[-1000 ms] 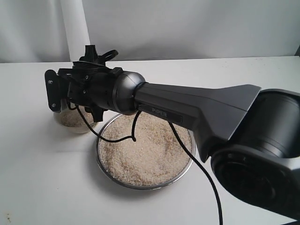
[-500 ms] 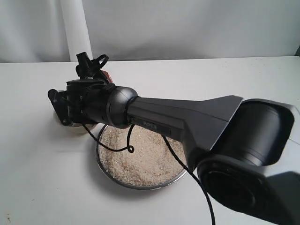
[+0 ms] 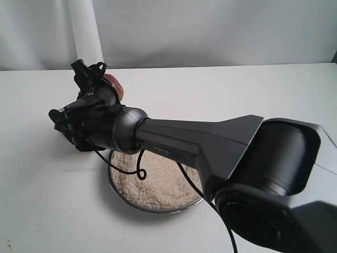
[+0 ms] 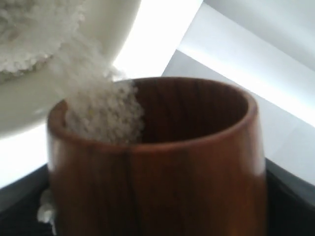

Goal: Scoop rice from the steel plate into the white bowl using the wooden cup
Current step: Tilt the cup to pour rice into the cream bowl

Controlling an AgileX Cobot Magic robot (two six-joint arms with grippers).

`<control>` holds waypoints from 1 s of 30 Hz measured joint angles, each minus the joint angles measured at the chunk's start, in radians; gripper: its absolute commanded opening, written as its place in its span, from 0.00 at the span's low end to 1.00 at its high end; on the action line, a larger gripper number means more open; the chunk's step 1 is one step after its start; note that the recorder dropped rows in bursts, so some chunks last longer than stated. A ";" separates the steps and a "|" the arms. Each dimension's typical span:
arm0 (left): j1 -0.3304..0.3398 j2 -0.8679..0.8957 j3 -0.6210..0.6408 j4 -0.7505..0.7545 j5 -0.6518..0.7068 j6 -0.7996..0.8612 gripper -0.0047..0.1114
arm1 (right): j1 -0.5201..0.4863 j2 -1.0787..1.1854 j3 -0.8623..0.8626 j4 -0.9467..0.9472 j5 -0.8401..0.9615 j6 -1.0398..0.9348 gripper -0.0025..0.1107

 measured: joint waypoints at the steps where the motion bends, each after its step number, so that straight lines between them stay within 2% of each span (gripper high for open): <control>1: 0.000 0.000 0.000 0.000 0.000 0.000 0.04 | 0.000 0.000 0.000 -0.010 0.004 -0.007 0.02; 30: 0.000 0.000 0.000 0.000 0.000 0.000 0.04 | 0.023 -0.004 0.000 -0.128 0.004 -0.068 0.02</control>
